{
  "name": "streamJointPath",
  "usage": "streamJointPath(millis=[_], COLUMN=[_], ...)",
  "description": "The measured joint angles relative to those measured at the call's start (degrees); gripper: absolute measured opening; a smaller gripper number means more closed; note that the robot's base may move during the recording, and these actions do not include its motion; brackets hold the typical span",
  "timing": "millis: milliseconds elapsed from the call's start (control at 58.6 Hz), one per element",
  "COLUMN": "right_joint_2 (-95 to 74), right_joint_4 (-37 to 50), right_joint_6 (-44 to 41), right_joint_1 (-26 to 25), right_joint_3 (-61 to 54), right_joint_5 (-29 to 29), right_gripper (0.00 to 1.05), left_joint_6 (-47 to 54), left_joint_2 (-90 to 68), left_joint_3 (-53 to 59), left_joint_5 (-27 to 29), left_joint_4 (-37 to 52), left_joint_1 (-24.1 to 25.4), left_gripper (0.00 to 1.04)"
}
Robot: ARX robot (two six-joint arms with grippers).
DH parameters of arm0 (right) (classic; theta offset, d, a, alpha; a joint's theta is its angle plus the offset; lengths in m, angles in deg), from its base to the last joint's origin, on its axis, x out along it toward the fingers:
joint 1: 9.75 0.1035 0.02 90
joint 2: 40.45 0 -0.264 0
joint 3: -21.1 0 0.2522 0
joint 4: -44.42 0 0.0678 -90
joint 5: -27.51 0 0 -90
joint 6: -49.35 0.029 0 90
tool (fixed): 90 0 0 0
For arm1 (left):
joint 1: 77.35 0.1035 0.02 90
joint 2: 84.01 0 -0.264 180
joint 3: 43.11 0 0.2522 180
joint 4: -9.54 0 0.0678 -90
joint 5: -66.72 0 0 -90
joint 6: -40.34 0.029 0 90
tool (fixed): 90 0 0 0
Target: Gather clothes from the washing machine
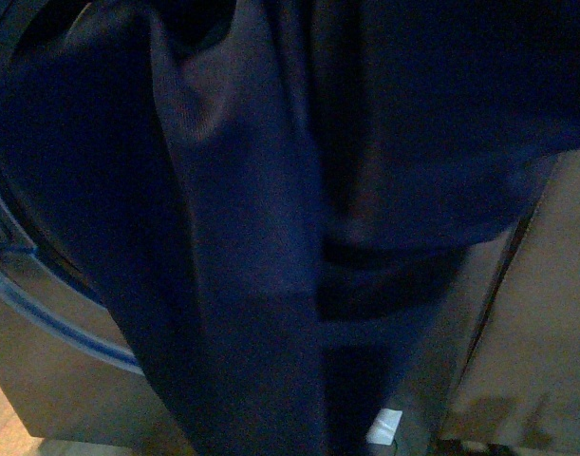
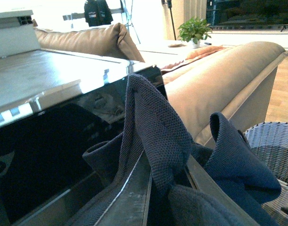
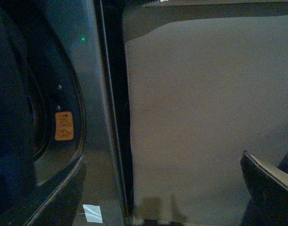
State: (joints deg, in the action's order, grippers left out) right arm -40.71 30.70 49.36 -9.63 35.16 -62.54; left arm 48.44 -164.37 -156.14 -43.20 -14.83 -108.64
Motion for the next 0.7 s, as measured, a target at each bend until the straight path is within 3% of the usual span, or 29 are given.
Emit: streamJointPath(millis=[341,699], right_joint_2=[0.0,0.0], right_joint_4=[0.0,0.0], right_joint_6=[0.0,0.0], right_joint_1=[0.0,0.0], right_joint_3=[0.0,0.0], right_joint_5=[0.0,0.0], right_gripper=[0.97,0.97], left_joint_6=[-0.85,-1.05], left_joint_2=[-9.81,-10.19], left_joint_3=[-17.51,-19.17], left_joint_5=[0.55,0.74], left_joint_4=[-3.61,-3.69], left_joint_1=[-5.09,-5.31], left_gripper=[0.13,0.13])
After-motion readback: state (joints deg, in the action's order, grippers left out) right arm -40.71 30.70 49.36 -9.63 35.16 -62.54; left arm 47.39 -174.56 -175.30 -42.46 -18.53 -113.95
